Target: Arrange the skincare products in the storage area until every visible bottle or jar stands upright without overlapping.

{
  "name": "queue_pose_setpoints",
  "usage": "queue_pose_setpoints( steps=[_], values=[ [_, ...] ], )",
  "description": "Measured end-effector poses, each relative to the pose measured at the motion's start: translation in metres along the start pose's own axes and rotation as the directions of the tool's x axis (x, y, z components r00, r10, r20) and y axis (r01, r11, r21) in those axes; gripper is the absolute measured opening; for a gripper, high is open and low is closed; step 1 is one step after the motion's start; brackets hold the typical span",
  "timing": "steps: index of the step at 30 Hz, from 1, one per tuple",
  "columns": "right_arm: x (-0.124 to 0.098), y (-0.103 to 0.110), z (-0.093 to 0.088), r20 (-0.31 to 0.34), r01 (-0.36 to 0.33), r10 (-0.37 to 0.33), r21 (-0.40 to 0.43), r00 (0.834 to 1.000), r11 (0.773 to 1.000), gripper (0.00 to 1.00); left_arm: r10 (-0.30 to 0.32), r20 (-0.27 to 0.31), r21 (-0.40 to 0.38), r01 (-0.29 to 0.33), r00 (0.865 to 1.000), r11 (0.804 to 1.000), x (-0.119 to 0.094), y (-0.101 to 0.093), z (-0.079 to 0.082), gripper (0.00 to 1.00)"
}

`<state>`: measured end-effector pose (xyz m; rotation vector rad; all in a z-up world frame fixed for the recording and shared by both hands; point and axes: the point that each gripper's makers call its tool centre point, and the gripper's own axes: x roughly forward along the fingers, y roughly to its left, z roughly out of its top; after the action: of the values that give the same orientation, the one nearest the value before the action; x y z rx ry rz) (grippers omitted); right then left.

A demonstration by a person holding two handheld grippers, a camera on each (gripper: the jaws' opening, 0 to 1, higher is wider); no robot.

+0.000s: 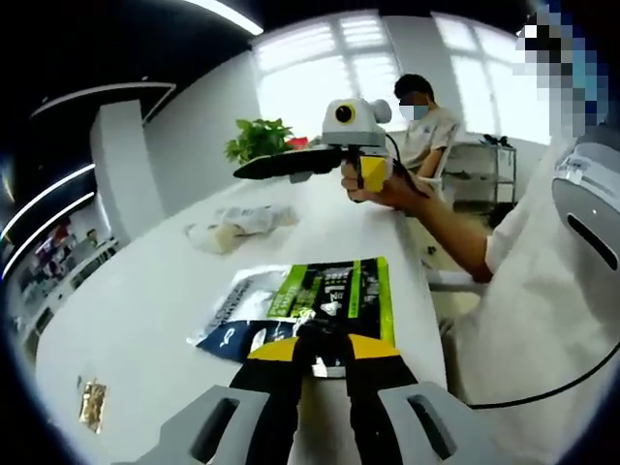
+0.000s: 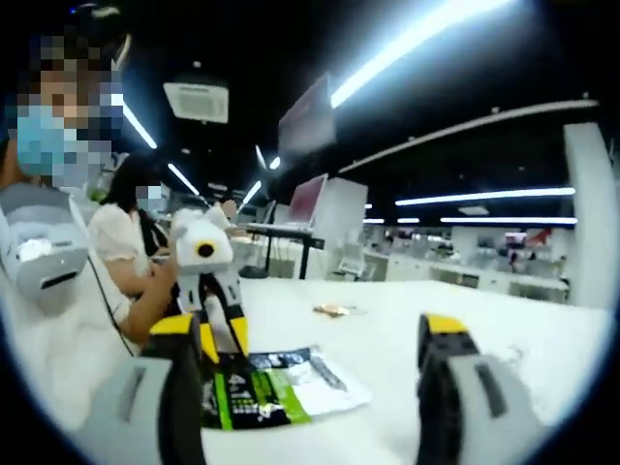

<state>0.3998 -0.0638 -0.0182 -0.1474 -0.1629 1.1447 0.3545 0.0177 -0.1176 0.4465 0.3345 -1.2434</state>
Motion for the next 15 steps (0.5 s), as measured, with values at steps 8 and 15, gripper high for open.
queue_pose_setpoints(
  steps=[8,15],
  values=[
    [-0.0026,0.0028,0.0085,0.042,-0.020,0.020,-0.005,0.999,1.000,0.91,0.007,0.000,-0.044,-0.007,1.000,0.999,-0.0004,0.0043,-0.0018,0.22],
    [-0.0025,0.0032,0.0058,0.028,-0.025,0.025,-0.006,0.999,1.000,0.90,0.009,-0.002,-0.032,-0.009,1.000,0.999,-0.0016,0.0040,-0.0028,0.22]
  ],
)
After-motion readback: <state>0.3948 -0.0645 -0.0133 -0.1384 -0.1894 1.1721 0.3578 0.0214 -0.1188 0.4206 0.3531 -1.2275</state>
